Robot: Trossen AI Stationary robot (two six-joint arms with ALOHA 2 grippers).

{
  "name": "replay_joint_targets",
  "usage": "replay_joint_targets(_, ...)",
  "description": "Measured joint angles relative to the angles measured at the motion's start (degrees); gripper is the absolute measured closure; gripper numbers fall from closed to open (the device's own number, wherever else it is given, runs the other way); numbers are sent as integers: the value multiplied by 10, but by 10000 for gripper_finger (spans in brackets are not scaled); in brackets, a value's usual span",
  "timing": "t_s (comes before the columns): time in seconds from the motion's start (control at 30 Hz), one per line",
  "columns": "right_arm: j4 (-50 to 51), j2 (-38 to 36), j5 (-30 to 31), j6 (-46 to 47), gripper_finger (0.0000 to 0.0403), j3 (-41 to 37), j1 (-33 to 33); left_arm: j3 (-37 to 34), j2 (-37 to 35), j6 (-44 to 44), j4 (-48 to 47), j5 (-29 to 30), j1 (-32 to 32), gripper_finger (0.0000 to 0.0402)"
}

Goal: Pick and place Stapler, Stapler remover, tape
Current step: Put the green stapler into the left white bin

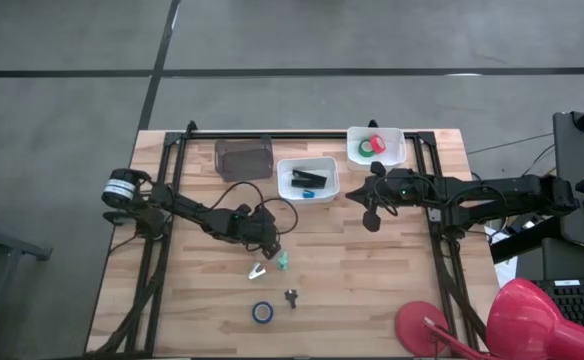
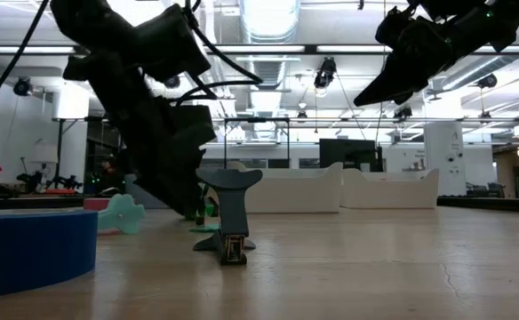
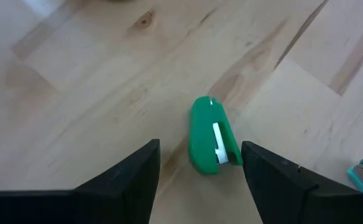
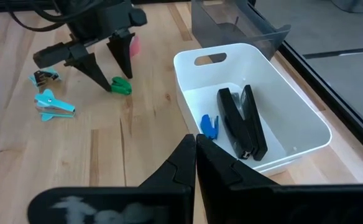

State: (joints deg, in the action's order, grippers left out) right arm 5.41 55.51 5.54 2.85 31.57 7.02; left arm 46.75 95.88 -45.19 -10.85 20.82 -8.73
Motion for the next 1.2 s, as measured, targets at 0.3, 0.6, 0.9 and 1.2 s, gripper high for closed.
replay_joint_targets(0.3,0,0,0,1,394,0,0,-15,0,-17,35,19,0,191)
replay_joint_targets(0.6,-1,0,0,0,394,-1,0,-20,0,-20,36,32,0,234)
replay_joint_targets(0.9,-2,0,0,0,394,-3,0,-20,0,-12,43,38,0,322)
replay_joint_targets(1.2,-2,0,0,0,394,-3,0,-20,0,25,124,39,0,333)
